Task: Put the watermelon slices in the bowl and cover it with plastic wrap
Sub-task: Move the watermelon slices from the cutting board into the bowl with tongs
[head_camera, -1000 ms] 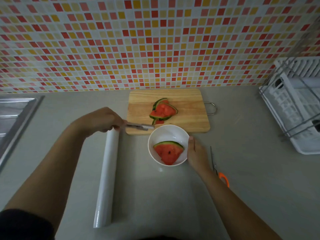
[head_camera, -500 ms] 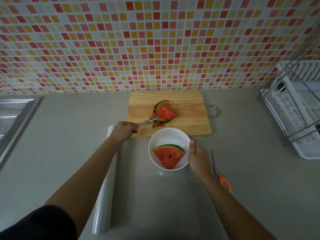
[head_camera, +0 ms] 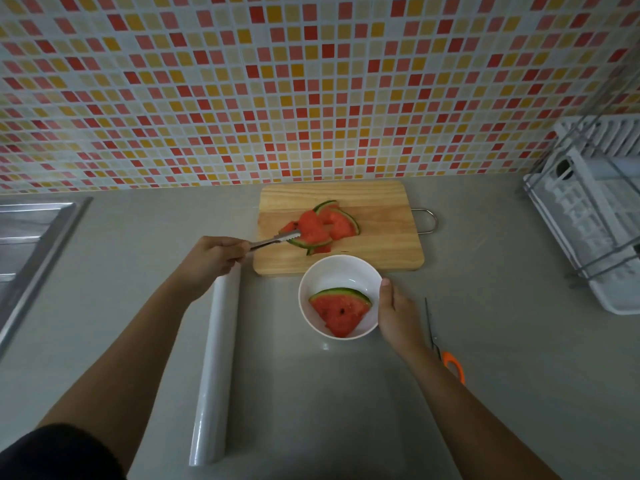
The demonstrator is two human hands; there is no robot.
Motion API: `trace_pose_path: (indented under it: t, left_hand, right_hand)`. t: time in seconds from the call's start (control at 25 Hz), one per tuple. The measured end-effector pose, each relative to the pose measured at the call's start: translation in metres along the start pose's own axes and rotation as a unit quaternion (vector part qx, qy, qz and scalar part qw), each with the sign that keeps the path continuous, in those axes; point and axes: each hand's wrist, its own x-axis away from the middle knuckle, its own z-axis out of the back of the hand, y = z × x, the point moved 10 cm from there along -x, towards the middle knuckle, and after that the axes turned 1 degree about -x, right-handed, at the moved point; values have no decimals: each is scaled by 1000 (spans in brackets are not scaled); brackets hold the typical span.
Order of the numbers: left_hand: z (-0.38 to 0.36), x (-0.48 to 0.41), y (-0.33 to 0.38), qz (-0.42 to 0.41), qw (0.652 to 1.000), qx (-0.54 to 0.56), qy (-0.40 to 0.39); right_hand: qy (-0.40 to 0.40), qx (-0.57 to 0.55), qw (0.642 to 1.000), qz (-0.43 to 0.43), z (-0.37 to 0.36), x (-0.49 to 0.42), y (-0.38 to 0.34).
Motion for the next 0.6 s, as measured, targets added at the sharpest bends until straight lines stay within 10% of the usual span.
trace_pose_path:
  t: [0.32, 0.6]
  left_hand:
    - [-88, 47, -2, 42, 966, -147, -207]
    - [-45, 30, 61, -59, 910, -400, -91]
  right_hand:
    - [0, 4, 1000, -8, 0, 1, 0]
    - [1, 0, 1000, -2, -1, -2, 2]
